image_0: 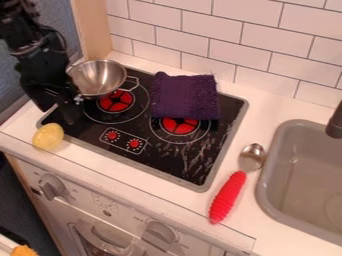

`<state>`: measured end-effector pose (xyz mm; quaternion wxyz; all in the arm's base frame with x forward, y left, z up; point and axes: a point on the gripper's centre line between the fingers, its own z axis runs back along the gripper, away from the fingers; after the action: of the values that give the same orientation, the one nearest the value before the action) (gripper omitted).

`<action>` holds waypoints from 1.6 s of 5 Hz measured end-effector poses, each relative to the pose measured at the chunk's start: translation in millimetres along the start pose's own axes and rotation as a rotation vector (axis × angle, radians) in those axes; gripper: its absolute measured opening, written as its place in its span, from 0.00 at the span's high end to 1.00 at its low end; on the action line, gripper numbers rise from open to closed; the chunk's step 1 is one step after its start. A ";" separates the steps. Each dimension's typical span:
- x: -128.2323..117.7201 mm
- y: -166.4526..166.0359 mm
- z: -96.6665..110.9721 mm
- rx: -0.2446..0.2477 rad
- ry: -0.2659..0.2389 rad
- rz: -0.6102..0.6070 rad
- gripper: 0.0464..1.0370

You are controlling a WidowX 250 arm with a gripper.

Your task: Metio el objeto amarrillo en las canasta de plata

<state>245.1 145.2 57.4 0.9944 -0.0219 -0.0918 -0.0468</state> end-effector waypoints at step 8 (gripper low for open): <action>-40.8 14.0 -47.3 0.068 0.085 0.008 0.36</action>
<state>215.1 160.2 2.9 0.9978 0.0136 -0.0509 -0.0405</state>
